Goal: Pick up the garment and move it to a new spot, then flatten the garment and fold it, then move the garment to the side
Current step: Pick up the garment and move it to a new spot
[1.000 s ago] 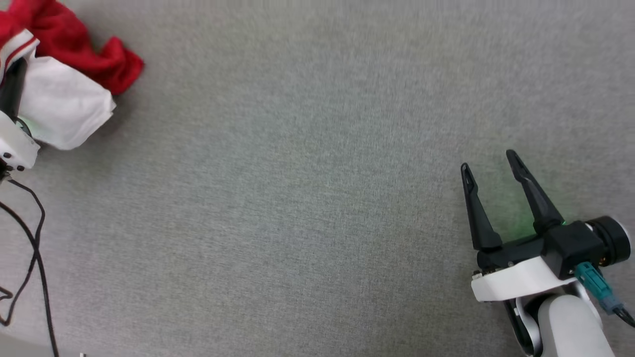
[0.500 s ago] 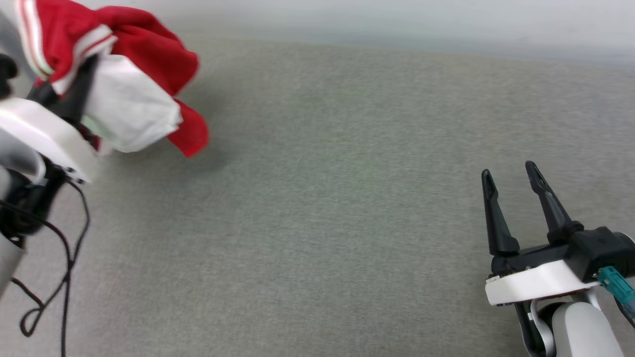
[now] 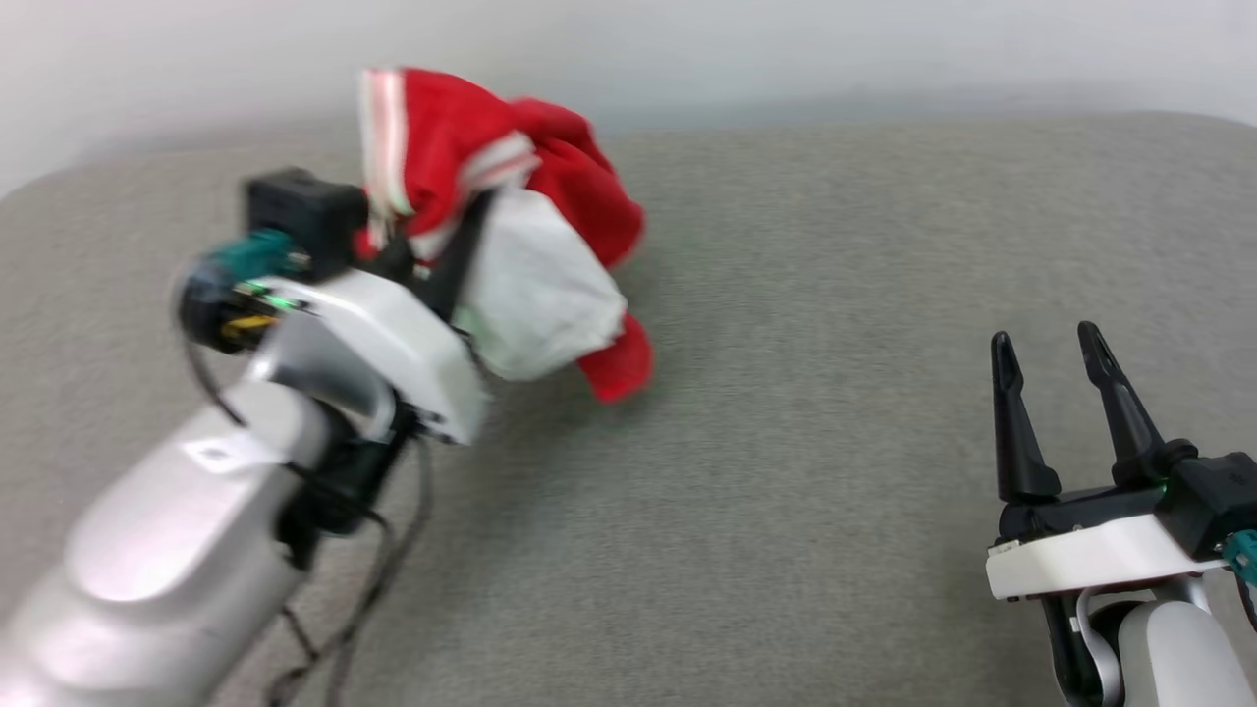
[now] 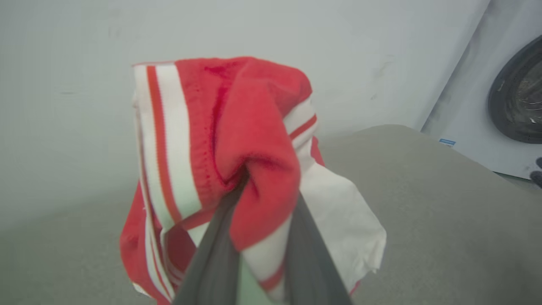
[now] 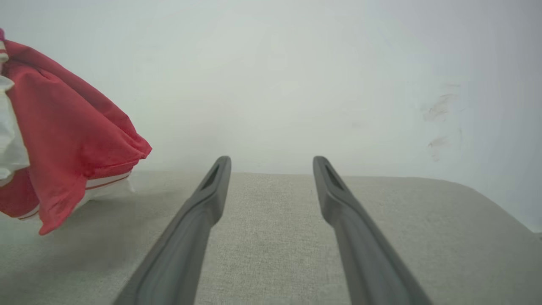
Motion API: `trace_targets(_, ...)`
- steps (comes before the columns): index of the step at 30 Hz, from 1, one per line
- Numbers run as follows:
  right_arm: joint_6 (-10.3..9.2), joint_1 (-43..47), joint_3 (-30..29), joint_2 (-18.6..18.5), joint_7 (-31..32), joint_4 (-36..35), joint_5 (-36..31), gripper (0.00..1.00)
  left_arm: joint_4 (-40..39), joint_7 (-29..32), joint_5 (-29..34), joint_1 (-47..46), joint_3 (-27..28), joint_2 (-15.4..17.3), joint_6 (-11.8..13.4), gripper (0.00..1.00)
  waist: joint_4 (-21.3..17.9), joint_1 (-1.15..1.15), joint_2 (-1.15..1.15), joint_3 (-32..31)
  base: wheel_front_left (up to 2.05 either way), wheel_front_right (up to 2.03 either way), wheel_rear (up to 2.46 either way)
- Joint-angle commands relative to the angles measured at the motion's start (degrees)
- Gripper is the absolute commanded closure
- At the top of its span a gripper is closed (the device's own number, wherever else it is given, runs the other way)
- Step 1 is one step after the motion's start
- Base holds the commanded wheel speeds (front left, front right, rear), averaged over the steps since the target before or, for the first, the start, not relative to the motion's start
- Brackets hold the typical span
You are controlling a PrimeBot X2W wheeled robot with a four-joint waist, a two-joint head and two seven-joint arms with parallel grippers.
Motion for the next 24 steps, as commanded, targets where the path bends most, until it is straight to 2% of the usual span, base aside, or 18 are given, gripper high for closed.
trace_targets(1,-0.08,0.4,-0.2,0.0,-0.1,-0.4,0.6,0.00,0.5,-0.3,0.6,0.5,-0.9,-1.9,0.4,1.00,-2.6,0.00,0.00,0.4,0.00,0.00,0.00)
trace_targets(8,-0.07,-0.7,0.0,0.1,-0.1,-0.9,1.4,0.00,7.8,-0.4,3.0,-0.3,-7.3,-10.8,-0.5,1.00,-7.5,0.00,0.00,2.9,0.00,0.00,0.00)
trace_targets(10,-0.07,-0.9,0.2,0.1,-0.1,-1.0,1.8,0.00,10.5,-0.5,4.1,-1.1,-9.0,-13.0,-1.1,1.00,-8.4,0.00,0.00,3.9,0.00,0.00,0.00)
trace_targets(11,-0.07,-0.9,0.2,0.1,-0.1,-1.0,1.8,0.00,10.5,-0.5,4.1,-1.1,-9.0,-13.0,-1.1,1.00,-8.4,0.00,0.00,3.9,0.00,0.00,0.00)
trace_targets(13,-0.07,-1.1,0.6,0.1,-0.1,-1.2,2.1,0.00,14.6,-0.7,5.0,-2.2,-11.0,-16.3,-2.5,1.00,-9.6,0.00,0.00,5.2,0.00,0.00,0.00)
trace_targets(17,-0.07,-1.4,1.1,0.1,-0.1,-1.3,2.3,0.00,18.8,-1.1,5.4,-2.8,-12.4,-18.8,-3.7,1.00,-10.3,0.00,0.00,6.3,0.00,0.00,0.00)
trace_targets(18,-0.07,-1.5,1.1,0.1,-0.1,-1.3,2.4,0.00,20.1,-0.9,5.7,-2.9,-13.1,-19.6,-4.2,0.62,-10.3,0.00,0.00,6.5,0.00,0.00,0.00)
trace_targets(19,-0.07,-1.5,1.1,0.1,-0.1,-1.2,2.5,0.00,21.3,-0.8,6.2,-3.2,-14.0,-20.0,-4.8,0.00,-10.4,0.00,0.00,6.6,0.00,0.00,0.00)
trace_targets(24,-0.07,-1.6,0.8,0.1,-0.1,-0.8,2.2,0.00,26.0,-2.0,6.4,-3.0,-15.6,-21.8,-7.1,0.00,-9.7,0.00,0.00,6.2,0.00,0.00,0.00)
